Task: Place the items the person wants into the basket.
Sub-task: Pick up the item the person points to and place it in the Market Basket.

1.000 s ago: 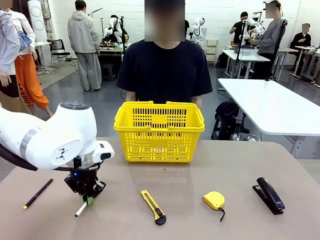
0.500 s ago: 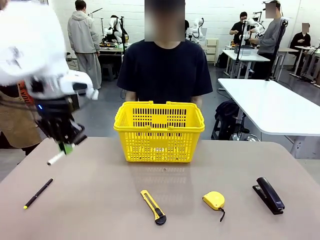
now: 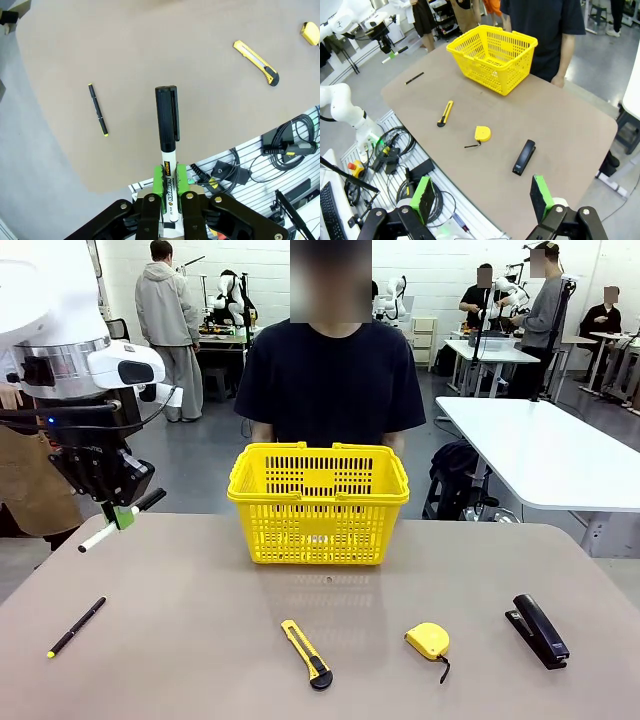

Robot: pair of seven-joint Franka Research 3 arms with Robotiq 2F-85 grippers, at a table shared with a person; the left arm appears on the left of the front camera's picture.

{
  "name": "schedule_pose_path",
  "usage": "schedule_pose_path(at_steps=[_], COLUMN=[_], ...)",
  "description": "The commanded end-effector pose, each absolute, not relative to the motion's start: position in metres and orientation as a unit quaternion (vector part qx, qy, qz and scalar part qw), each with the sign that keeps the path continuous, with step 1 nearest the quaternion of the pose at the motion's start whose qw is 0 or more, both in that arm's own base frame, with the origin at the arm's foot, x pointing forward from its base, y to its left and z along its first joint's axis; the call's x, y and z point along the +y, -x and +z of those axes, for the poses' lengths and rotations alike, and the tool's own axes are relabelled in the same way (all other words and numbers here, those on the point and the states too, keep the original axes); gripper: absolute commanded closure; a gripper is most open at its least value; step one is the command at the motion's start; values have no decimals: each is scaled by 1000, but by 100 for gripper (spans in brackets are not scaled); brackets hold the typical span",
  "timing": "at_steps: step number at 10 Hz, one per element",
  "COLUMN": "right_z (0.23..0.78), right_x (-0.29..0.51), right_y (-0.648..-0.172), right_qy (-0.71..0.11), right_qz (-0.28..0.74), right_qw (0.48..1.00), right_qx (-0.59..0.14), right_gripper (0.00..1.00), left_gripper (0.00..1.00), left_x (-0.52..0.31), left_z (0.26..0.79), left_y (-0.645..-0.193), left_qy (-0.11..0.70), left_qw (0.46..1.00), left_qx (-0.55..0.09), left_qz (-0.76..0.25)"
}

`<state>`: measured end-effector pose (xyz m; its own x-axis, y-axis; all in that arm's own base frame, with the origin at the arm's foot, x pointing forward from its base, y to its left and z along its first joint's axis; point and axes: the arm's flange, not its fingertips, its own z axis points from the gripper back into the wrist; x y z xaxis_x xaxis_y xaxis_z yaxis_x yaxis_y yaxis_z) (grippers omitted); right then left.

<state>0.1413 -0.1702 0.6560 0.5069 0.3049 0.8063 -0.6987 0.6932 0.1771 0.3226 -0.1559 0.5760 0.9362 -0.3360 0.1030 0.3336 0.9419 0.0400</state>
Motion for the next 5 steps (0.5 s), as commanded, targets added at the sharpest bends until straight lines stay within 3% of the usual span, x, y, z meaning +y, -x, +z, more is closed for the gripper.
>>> schedule_pose_path(at_steps=[1, 3, 4, 5], right_z=[655, 655, 655, 655], right_x=[-170, -170, -170, -170], right_y=[-141, -141, -141, -141], right_qy=[-251, -251, -251, -251], right_qz=[302, 302, 302, 302], right_qw=[831, 831, 831, 831], right_qx=[-395, -395, -395, -395], right_gripper=[0, 0, 0, 0], left_gripper=[99, 99, 88, 88], left_x=[-156, -156, -156, -177], left_z=[577, 577, 577, 599], left_y=[-324, -324, -323, -347], left_qy=[-13, -13, -11, 3], left_qw=[983, 983, 984, 974], left_qx=[-56, -56, -55, -44], left_qz=[-172, -172, -171, -220])
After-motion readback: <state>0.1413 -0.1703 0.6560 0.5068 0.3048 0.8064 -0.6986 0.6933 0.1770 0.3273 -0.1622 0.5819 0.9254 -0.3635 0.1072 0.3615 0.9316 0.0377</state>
